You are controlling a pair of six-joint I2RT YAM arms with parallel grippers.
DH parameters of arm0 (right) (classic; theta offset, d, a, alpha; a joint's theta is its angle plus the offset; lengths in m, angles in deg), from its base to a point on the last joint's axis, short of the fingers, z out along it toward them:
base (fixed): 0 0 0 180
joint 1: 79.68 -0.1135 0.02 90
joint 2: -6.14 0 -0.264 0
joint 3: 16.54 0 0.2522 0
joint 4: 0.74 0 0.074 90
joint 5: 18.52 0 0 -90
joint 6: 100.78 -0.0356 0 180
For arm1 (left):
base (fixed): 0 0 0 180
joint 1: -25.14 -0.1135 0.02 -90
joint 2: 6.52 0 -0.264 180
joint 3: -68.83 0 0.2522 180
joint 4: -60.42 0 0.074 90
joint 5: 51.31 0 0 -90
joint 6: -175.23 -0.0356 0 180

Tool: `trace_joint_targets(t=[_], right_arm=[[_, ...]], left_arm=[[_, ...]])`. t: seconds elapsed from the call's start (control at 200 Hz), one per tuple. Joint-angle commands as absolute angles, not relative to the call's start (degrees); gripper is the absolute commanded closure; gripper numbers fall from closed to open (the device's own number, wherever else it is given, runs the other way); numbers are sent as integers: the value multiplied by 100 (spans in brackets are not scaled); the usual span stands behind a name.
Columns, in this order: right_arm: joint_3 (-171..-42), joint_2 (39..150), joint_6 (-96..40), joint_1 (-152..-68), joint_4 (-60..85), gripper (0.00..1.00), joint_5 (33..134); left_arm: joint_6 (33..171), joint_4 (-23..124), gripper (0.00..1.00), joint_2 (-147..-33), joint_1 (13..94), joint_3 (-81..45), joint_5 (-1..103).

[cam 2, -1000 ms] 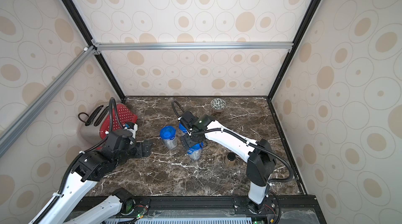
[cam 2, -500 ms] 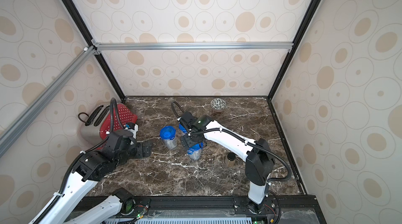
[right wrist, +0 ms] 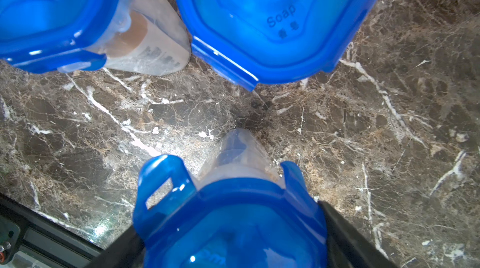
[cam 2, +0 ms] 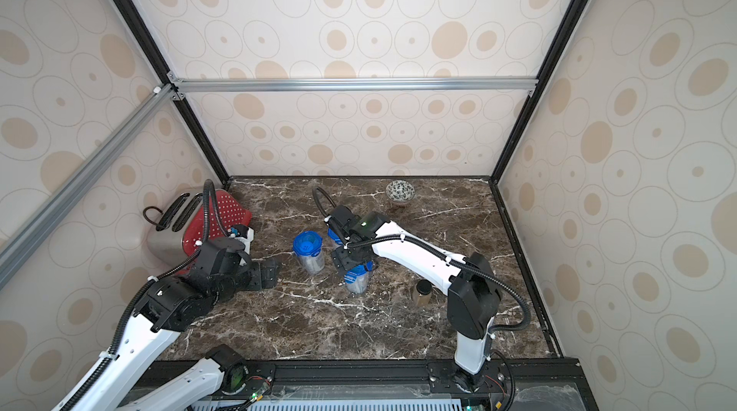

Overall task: Take out toiletry kits
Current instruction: Open the lid of the container.

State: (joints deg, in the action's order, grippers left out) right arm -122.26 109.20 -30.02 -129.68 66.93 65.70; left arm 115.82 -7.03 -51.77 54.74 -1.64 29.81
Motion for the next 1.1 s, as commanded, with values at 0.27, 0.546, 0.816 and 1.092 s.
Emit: trace_joint_targets(t=[0.27,0.546,0.816,1.092], right_arm=[[-11844,10388,-2900,-13005,6312,12,6834],[-11472,10069,-2844,-12922,5968,12,6949],[-11067,9763,-2768,-12705,5626,13,7147],[-10596,9417,-2619,-12526,5190,13,7443]], left_arm=[[11537,-893,1,-5169,5449,-161,2947],[11546,-897,1,-5186,5450,-153,2938],[11555,-893,1,-5188,5451,-144,2929],[11554,-897,1,-5212,5450,-153,2920]])
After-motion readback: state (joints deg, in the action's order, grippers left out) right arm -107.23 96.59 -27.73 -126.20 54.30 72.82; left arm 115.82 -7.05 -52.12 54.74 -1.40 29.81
